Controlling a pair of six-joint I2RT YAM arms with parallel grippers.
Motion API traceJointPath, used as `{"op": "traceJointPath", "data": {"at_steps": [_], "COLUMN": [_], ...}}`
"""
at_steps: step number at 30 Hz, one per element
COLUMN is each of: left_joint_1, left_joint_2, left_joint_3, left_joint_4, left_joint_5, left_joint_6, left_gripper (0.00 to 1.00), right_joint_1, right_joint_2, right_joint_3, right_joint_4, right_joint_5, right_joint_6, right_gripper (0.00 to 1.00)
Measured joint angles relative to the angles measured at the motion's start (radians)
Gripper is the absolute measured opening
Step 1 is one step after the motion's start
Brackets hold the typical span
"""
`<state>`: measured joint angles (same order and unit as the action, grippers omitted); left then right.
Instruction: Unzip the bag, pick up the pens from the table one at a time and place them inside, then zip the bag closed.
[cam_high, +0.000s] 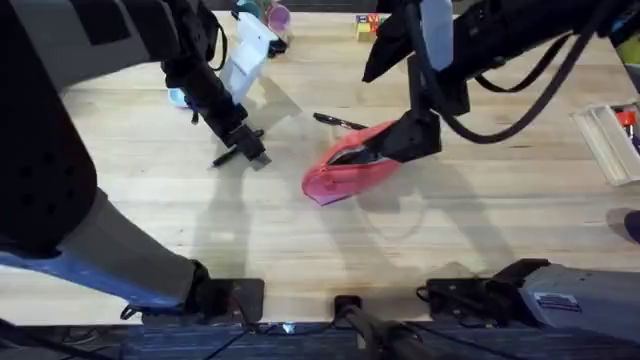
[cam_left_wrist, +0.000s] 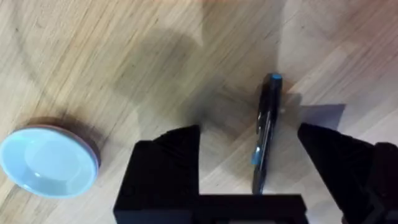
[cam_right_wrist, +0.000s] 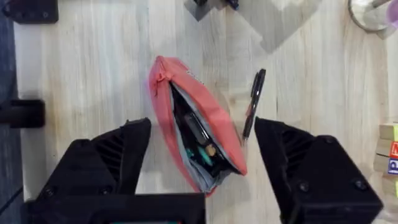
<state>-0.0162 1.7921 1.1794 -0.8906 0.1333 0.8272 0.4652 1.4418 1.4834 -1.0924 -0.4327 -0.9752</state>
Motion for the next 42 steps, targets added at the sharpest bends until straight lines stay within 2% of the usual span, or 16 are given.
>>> {"op": "traceJointPath", "data": {"at_steps": [4,9,13,17,20,21,23,24,29,36,41,42], "left_joint_1": [0.000,0.001,0.002,0.002,0.002,0.002,0.002,0.002,0.002,0.002,0.002,0.002], "left_joint_2": [0.001,0.004,0.009,0.009,0.009,0.009,0.009,0.008,0.008,0.010,0.052,0.068], "left_joint_3": [0.003,0.005,0.010,0.010,0.010,0.010,0.011,0.012,0.014,0.020,0.090,0.166], "left_joint_4": [-0.003,0.004,0.008,0.007,0.004,0.002,-0.005,-0.006,-0.007,-0.024,-0.152,-0.217], "left_joint_5": [0.000,-0.011,-0.019,-0.018,-0.014,-0.009,0.002,0.002,0.004,0.004,0.005,0.012], "left_joint_6": [0.000,0.004,0.005,0.005,0.004,0.003,0.003,0.005,0.004,-0.004,-0.012,-0.016], "left_gripper": [0.996,0.861,0.705,0.472,0.372,0.303,0.100,0.067,0.056,0.048,0.041,0.039], "right_joint_1": [0.000,0.000,0.000,0.000,0.000,0.000,0.000,0.000,0.000,0.000,-0.013,-0.046], "right_joint_2": [0.000,0.000,0.000,0.000,0.000,0.000,0.000,0.000,0.000,-0.024,-0.094,-0.134], "right_joint_3": [0.000,0.000,0.000,0.000,0.000,0.000,0.000,0.000,0.000,0.000,0.000,0.000], "right_joint_4": [0.000,0.002,0.001,0.000,0.000,0.000,0.000,0.000,0.000,0.000,-0.001,-0.001], "right_joint_5": [0.015,0.022,0.025,0.025,0.025,0.025,0.025,0.025,0.025,0.025,0.025,0.025], "right_joint_6": [0.000,0.000,0.000,0.000,0.000,0.000,0.000,0.000,0.017,0.152,0.259,0.315], "right_gripper": [0.996,0.996,0.996,0.996,0.996,0.996,0.996,0.996,0.996,0.996,0.996,0.996]}}
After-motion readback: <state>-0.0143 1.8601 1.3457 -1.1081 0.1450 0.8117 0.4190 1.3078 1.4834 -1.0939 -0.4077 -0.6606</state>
